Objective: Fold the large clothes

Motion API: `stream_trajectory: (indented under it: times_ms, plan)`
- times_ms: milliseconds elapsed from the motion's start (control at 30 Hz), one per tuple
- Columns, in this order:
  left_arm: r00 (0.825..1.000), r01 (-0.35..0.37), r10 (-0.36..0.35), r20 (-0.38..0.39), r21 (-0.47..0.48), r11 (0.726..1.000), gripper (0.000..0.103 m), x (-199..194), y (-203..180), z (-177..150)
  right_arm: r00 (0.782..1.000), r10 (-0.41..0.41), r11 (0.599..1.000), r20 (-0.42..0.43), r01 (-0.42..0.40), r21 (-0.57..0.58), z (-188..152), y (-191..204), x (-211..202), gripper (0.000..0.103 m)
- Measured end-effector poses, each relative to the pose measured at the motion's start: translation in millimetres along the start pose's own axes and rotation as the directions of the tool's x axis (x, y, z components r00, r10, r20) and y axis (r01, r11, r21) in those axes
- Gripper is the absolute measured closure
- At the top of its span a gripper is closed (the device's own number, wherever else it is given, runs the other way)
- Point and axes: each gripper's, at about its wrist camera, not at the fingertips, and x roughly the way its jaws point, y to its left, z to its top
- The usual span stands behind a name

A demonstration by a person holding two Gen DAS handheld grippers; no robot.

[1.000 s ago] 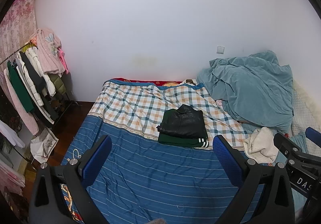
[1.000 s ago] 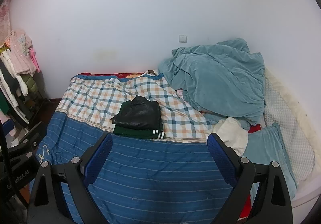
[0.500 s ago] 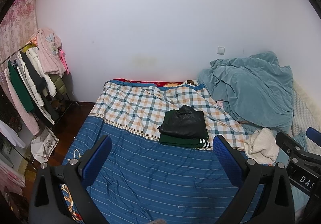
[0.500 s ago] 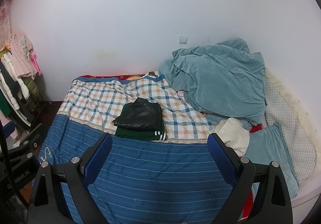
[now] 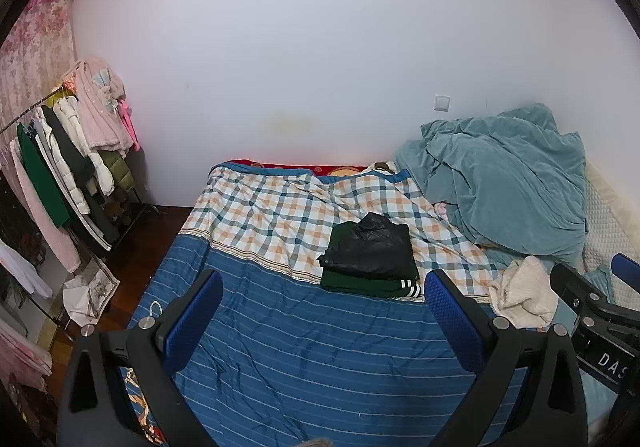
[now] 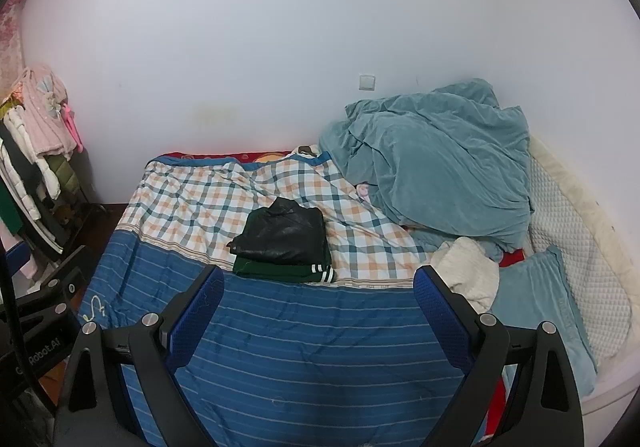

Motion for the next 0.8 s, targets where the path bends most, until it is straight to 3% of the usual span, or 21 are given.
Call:
stream_trajectory:
  times_ms: [367, 800]
  plan:
    - [1.000, -0.002, 0.002, 0.003, 0.000, 1.000, 0.000, -1, 3, 2, 1.000, 0.029, 0.999, 0.006, -0.029, 0.013, 7, 5, -1, 0.006]
    - [1.000, -0.012, 0.012, 0.011, -0.007, 1.000, 0.000, -3, 9, 10, 1.000, 0.007, 1.000, 0.019, -0.008, 0.014, 7, 17, -5, 0.005]
